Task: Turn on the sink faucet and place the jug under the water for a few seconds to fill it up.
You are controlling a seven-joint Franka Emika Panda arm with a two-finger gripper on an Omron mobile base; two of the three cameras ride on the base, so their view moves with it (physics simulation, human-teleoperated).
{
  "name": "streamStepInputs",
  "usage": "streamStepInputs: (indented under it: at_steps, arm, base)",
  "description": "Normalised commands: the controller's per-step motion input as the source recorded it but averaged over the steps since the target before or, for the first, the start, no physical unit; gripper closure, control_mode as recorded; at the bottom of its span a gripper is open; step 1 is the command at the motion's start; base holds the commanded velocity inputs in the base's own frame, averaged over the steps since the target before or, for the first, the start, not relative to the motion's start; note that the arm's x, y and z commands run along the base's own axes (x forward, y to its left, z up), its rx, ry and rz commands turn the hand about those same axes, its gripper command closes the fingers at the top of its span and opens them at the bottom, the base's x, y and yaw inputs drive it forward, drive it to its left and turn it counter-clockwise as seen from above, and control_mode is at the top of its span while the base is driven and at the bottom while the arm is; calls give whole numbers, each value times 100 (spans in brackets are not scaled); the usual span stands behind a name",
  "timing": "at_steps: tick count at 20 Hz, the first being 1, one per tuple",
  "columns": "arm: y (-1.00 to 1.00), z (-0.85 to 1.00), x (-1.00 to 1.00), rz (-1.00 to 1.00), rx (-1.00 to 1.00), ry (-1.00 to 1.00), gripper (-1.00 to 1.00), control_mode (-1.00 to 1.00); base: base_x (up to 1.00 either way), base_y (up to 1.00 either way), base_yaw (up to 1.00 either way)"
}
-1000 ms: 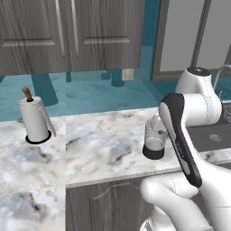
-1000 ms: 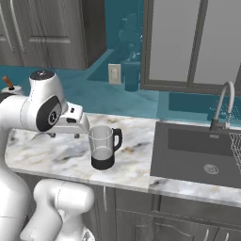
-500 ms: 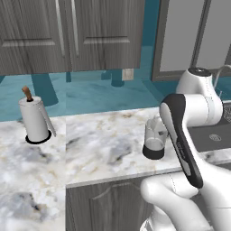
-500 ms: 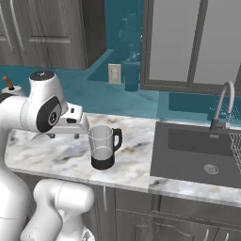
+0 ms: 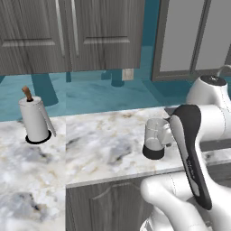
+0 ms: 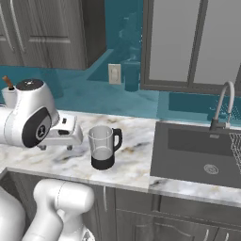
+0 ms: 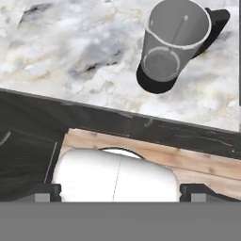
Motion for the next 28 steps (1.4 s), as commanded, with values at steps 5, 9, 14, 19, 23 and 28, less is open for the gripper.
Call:
streamStepInputs:
  at_steps: [5,9,14,19,23,28]
  arm:
    - [0,0,0,0,0,0,-100,100]
    - [0,0,0,0,0,0,-100,100]
    - [0,0,0,0,0,0,-100,100]
    - [0,0,0,0,0,0,-100,100]
    - [0,0,0,0,0,0,-100,100]
    - [0,0,0,0,0,0,-100,100]
  base:
    - [-51,0,0]
    - [-31,-21,0]
    - [-35,-76,0]
    - [-7,-100,0]
    - [0,-100,0]
    - [6,-100,0]
